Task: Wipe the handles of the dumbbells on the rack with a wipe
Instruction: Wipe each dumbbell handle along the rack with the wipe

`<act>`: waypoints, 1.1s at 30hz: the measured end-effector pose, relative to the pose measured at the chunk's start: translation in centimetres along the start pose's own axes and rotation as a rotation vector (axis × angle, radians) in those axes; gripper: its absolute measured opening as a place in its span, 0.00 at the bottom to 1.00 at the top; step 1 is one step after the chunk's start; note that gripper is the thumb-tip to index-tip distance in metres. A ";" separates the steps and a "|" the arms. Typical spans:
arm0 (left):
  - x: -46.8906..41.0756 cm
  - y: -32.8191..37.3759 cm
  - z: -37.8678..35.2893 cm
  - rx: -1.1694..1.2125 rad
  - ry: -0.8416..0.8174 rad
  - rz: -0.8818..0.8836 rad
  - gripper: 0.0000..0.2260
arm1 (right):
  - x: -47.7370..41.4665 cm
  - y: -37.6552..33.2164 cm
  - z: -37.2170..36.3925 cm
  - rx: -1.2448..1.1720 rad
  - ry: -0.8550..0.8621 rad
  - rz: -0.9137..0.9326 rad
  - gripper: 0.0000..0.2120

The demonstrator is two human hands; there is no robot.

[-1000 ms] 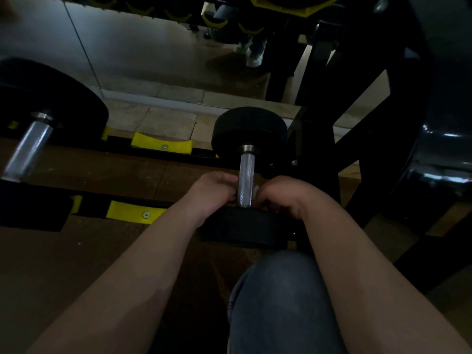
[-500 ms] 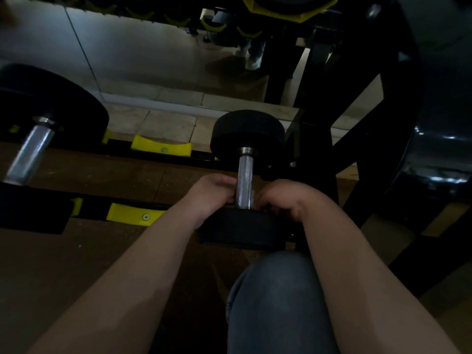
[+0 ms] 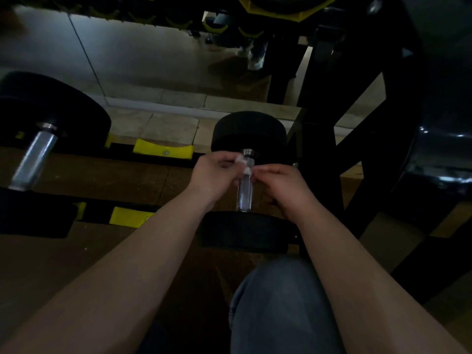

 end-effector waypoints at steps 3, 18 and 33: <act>-2.0 -0.5 0.5 -0.083 0.140 0.023 0.09 | -0.3 0.3 1.9 0.072 0.147 -0.015 0.07; -2.7 -1.1 0.4 -0.136 0.135 0.101 0.07 | -0.4 1.3 -0.4 0.233 -0.047 -0.039 0.20; -2.9 -4.0 -1.8 0.221 -0.177 0.333 0.09 | -0.4 1.2 -0.5 0.198 -0.046 0.008 0.24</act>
Point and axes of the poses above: each hand's wrist, its own x-axis away from the middle knuckle, its own z-axis out of the back of the hand, y = z × x, the point moved 10 cm from there along -x, towards the middle knuckle, and after that the axes turned 5 degrees about x, right-handed, at the moved point
